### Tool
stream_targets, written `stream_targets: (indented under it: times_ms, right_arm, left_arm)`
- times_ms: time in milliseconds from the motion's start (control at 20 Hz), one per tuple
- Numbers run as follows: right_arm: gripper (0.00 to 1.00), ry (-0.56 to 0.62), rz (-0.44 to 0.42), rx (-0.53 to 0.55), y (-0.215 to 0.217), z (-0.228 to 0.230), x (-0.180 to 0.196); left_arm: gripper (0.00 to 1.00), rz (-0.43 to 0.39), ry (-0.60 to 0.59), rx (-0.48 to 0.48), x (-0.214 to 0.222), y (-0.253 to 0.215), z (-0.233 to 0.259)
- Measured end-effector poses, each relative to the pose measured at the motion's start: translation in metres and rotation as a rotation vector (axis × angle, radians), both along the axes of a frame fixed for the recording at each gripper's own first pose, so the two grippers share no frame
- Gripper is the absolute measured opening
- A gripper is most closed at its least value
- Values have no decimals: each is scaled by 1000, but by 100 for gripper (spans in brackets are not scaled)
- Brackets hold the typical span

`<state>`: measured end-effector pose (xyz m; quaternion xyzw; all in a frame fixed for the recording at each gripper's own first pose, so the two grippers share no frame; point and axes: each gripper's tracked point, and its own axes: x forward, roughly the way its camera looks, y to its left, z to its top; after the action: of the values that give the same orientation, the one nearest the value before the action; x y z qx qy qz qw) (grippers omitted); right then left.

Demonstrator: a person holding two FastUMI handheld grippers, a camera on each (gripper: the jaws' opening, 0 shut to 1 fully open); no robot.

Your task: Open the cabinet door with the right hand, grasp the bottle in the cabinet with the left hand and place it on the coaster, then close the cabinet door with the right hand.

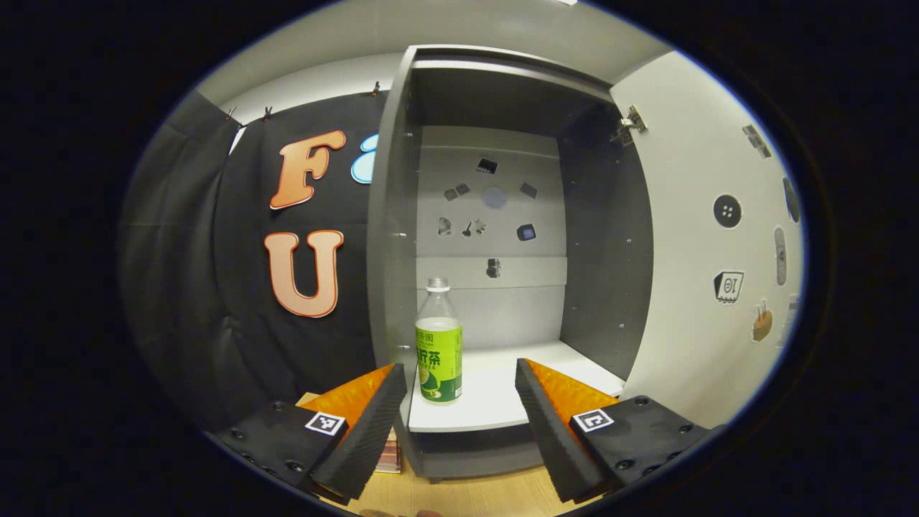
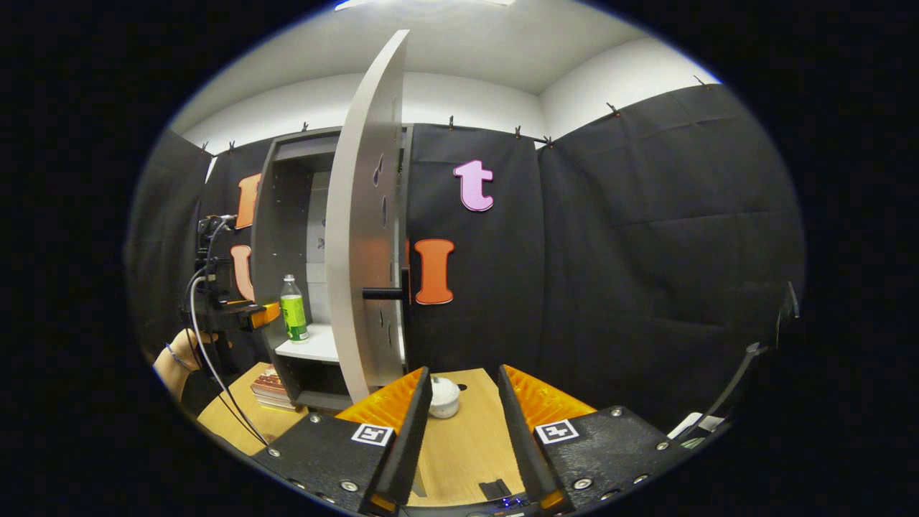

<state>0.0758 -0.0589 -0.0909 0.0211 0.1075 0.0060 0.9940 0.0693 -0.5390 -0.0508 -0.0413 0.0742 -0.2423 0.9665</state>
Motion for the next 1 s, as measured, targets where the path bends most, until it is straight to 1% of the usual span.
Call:
stream_targets:
  times_ms: [50,100,150,200,300,500,600,750,850,900,950,1000]
  right_arm:
    - [61,3,-10,-1,-4,-1,-1]
    - [67,7,-21,-2,-8,-2,0]
    - [63,13,-31,-2,-13,-5,1]
    - [70,18,-44,0,-17,-8,-1]
    - [72,28,-70,4,-27,-10,-3]
    - [72,41,-112,8,-38,-13,-3]
    - [72,44,-121,2,-39,-15,-1]
    - [72,53,-123,2,-38,-14,1]
    - [72,57,-125,0,-37,-15,1]
    - [72,58,-125,-2,-37,-14,1]
    - [77,57,-127,-5,-37,-13,2]
    - [72,57,-129,-9,-37,-14,2]
  left_arm:
    - [99,10,8,5,8,-9,-8]
    - [99,27,16,13,17,-15,-15]
    - [99,43,22,24,26,-21,-23]
    - [99,60,26,39,34,-24,-30]
    - [99,91,35,67,50,-28,-43]
    - [99,176,57,100,75,-27,-64]
    - [99,205,46,113,86,-26,-68]
    - [97,216,40,129,97,-31,-75]
    - [97,216,72,122,102,-34,-86]
    - [97,209,84,103,104,-36,-88]
    - [96,205,87,90,104,-37,-89]
    - [96,199,85,82,106,-39,-88]
